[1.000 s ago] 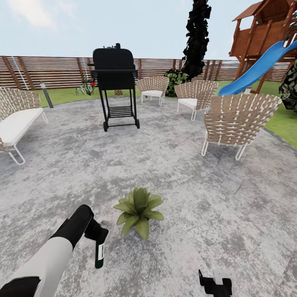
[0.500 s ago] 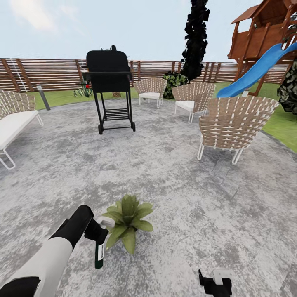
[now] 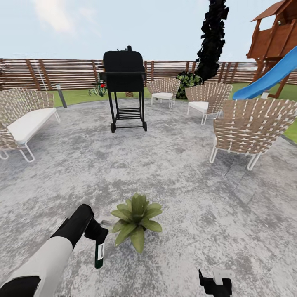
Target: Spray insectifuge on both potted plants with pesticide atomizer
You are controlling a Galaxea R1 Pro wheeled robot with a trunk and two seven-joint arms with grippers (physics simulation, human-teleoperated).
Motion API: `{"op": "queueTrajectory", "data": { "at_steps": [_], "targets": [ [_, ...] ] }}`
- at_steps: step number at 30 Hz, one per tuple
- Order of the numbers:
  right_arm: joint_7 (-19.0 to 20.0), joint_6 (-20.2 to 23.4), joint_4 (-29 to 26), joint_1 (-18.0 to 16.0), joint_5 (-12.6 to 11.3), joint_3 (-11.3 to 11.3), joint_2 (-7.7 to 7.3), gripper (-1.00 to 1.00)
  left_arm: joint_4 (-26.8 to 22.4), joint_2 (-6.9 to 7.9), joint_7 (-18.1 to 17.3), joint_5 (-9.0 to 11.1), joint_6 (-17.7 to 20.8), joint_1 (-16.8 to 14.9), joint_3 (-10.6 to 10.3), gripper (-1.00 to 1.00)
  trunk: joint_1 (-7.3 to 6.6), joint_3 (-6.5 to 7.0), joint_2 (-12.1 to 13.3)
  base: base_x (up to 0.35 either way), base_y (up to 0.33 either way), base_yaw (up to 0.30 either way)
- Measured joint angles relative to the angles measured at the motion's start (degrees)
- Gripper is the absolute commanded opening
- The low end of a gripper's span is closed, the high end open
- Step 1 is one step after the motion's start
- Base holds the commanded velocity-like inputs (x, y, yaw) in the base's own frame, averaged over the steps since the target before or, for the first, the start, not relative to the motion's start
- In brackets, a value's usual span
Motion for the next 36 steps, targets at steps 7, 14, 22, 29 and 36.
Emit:
{"op": "queueTrajectory", "data": {
  "at_steps": [7, 14, 22, 29, 36],
  "targets": [
    [0.0, 0.0, 0.0, 0.0, 0.0, 0.0, -0.02, 1.0, 0.9, 0.54, -11.5, 0.0, 0.7, -5.5, -11.2, -1.0, 0.0, 0.01, 0.0, 0.0, 0.0, 0.108],
    [0.1, 0.0, -0.1, 0.0, 0.0, 0.0, -0.03, 1.0, 0.9, 0.36, -14.3, -3.2, 0.6, -6.1, -14.7, -1.0, -0.02, 0.0, 0.0, 0.137, -0.124, 0.001],
    [0.1, 0.0, 0.0, 0.0, 0.0, 0.0, -0.03, 1.0, 0.9, -0.26, -14.5, -5.8, 0.6, -6.1, -14.8, -1.0, 0.02, 0.0, 0.0, -0.037, -0.207, 0.0],
    [0.1, 0.0, 0.0, 0.0, 0.0, 0.0, -0.02, 1.0, 1.0, 0.02, -15.2, -5.8, 0.5, -7.6, -18.4, -1.0, 0.0, 0.0, 0.0, -0.042, -0.028, 0.0],
    [0.1, 0.0, 0.0, 0.0, 0.0, 0.0, -0.03, 1.0, 1.1, 0.08, -24.3, -5.9, 0.5, -11.2, -28.2, -1.0, 0.0, 0.0, 0.0, -0.001, 0.0, -0.002]
  ]
}}
